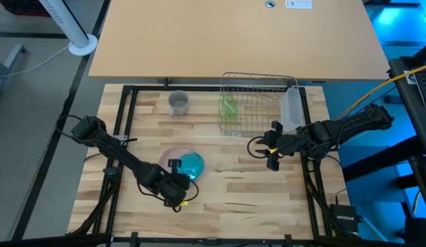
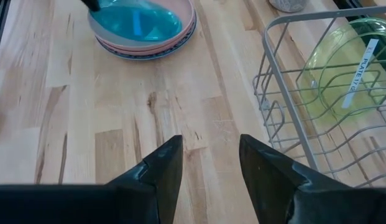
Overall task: Sort dishes
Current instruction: Put the blue plate into the dish rack
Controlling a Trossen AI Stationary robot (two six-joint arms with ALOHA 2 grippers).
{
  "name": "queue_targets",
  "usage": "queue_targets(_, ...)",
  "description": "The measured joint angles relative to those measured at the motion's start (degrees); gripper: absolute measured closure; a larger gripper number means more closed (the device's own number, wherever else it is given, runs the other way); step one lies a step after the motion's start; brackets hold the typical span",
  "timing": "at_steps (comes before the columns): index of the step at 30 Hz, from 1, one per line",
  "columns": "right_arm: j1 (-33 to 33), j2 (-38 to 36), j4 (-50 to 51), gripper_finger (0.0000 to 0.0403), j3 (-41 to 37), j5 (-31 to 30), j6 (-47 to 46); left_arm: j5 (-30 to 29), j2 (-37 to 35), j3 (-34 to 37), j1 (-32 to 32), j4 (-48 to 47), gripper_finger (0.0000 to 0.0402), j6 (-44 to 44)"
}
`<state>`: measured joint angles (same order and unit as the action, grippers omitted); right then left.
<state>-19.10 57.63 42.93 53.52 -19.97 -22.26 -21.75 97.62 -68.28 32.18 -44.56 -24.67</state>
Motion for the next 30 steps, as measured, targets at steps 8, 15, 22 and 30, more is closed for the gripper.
queue_targets(8, -0.01, -0.17, 0.16, 0.0239, 0.24, -0.82, 2.05, -0.34, -0.02, -5.79, 0.0, 0.22, 0.0401, -5.63)
queue_targets(15, -0.01, -0.2, 1.61, 0.024, 5.23, -3.04, 7.12, -7.49, -0.09, -11.11, -1.88, 1.77, 0.0401, -9.28)
queue_targets(22, -0.01, -0.24, 9.67, 0.024, 14.29, -9.76, 10.8, -7.47, -0.13, -12.28, -7.29, 19.0, 0.0402, -11.4)
queue_targets(30, -0.01, -0.26, 21.19, 0.024, 25.31, -12.61, 10.83, 1.4, -3.51, -12.3, -14.64, 38.87, 0.0401, -5.13)
